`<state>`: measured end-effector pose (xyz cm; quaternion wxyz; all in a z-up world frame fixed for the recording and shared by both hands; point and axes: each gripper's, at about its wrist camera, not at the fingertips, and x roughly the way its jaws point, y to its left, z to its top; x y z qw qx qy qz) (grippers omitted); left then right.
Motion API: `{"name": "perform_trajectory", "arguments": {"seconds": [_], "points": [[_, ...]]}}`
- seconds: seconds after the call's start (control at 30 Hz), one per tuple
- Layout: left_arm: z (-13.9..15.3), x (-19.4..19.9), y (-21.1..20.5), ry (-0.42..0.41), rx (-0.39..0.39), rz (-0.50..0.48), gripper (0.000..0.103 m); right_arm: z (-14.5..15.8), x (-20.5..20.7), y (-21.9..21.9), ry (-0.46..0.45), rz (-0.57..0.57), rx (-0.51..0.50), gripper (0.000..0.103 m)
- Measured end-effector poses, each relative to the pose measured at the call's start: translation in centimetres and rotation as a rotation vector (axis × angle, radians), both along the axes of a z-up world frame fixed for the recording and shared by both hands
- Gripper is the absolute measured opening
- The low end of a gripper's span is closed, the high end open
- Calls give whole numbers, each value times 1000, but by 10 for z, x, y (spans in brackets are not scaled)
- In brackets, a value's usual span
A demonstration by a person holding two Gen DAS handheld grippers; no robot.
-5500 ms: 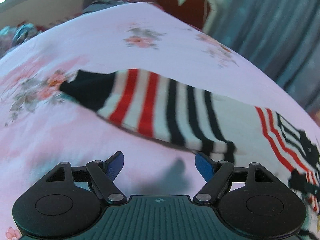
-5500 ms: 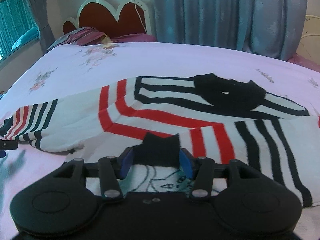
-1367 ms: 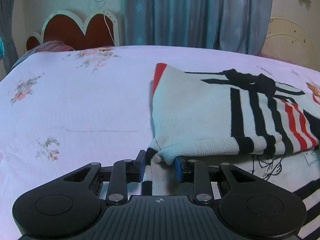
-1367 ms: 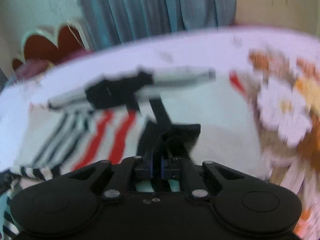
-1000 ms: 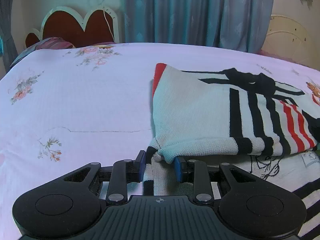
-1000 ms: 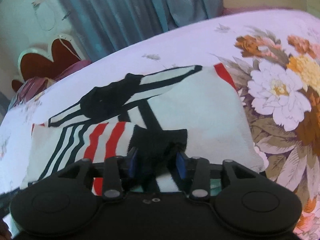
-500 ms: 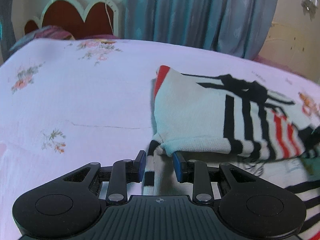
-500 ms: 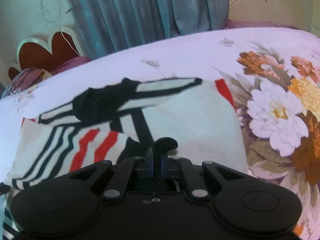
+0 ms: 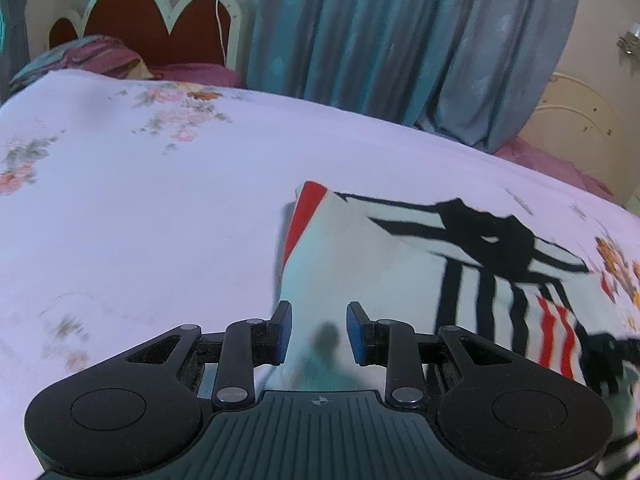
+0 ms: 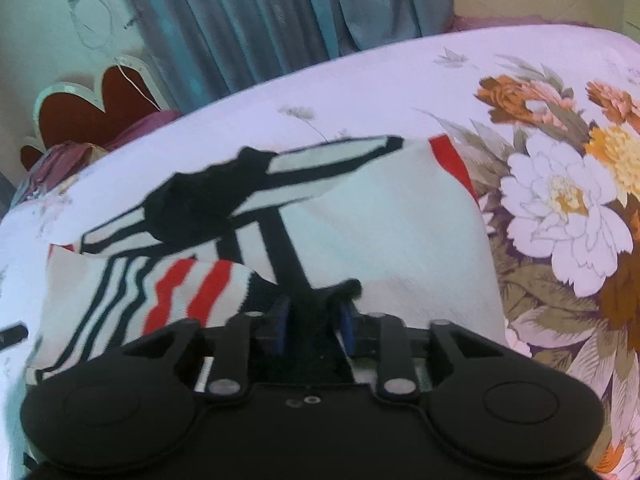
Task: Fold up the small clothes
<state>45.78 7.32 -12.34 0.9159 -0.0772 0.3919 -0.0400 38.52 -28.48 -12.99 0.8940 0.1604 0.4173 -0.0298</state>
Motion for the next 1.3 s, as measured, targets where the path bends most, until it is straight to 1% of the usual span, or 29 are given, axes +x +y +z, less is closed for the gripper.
{"name": "perform_trajectory", "arguments": {"seconds": [0.07,0.17,0.27,0.37,0.4,0.43,0.47,0.53,0.63,0.7,0.73,0.77,0.8,0.9,0.93,0.97,1.03,1.1,1.13,1.2,1.23,1.27,1.3], "points": [[-8,20,-3,21,-8,14,29,2,0,4,-9,18,-22,5],[-19,46,-3,35,-22,50,29,14,-2,14,-54,57,-67,5],[-24,63,0,23,-44,87,29,29,-5,22,-113,101,-109,5],[-30,75,2,8,-29,123,29,38,-4,22,-154,109,-127,5],[-33,78,2,14,-25,132,29,37,-2,21,-153,102,-137,5],[-36,80,2,23,-22,139,29,32,2,18,-133,83,-152,5],[-39,82,2,22,-21,146,29,25,5,14,-99,64,-153,5],[-40,83,0,8,-10,158,29,6,10,4,-19,28,-123,4],[-40,88,0,-6,1,172,29,3,2,3,-23,37,-143,5],[-37,93,2,-4,-18,185,29,7,-1,1,-24,43,-132,5],[-36,96,2,-8,-15,186,29,8,-1,-1,-26,51,-102,13],[-37,99,2,-10,-4,185,29,9,0,-4,-25,48,-63,22],[-39,101,3,-7,-1,182,29,10,0,-8,-28,44,-33,24],[-40,102,-1,-19,29,169,29,6,0,-11,-8,37,-2,22],[-40,101,-3,-26,42,166,29,3,-1,-9,4,37,-8,17],[-40,100,-4,-32,51,165,29,1,-3,-5,12,39,-21,14],[-40,98,-6,-40,69,161,29,0,-5,1,12,51,-78,5],[-38,97,-8,-41,97,146,29,0,-7,5,8,48,-162,3],[-35,96,-10,-39,113,139,29,0,-7,2,14,22,-175,1],[-27,89,-11,-46,123,126,29,2,-7,-5,25,15,-143,2],[-22,82,-11,-55,116,121,29,4,-9,-5,20,24,-139,5],[-17,75,-11,-63,105,112,29,9,-12,-5,1,20,-141,10],[-12,65,-11,-73,95,96,29,16,-15,-5,-26,15,-142,11]]}}
